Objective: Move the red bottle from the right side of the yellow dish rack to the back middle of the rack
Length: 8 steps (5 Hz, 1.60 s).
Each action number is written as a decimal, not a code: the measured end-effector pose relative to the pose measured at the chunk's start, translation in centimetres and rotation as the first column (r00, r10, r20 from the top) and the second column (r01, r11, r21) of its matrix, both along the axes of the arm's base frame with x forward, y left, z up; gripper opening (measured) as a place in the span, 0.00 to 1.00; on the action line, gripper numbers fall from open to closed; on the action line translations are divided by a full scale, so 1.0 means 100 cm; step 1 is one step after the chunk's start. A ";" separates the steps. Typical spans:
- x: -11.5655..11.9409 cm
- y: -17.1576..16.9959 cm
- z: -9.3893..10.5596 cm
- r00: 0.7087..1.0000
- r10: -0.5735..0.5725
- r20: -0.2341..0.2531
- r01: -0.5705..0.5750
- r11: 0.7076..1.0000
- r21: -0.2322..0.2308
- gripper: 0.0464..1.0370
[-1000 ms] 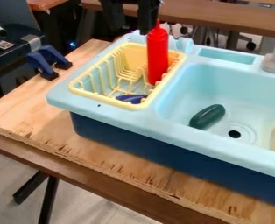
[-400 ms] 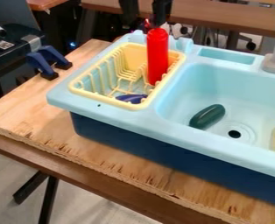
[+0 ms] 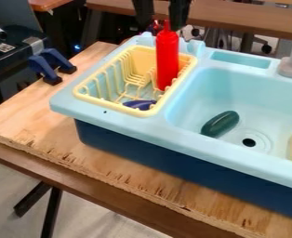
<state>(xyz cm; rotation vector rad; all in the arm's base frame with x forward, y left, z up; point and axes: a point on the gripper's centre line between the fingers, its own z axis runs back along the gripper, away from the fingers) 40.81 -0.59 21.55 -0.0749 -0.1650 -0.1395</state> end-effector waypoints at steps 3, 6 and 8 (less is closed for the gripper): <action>0.011 0.002 -0.010 1.000 0.006 -0.016 -0.006 1.000 0.004 0.17; -0.011 0.010 0.008 0.999 0.031 0.023 -0.031 1.000 -0.003 0.10; -0.026 0.024 0.029 0.996 0.064 0.070 -0.063 0.998 -0.013 0.10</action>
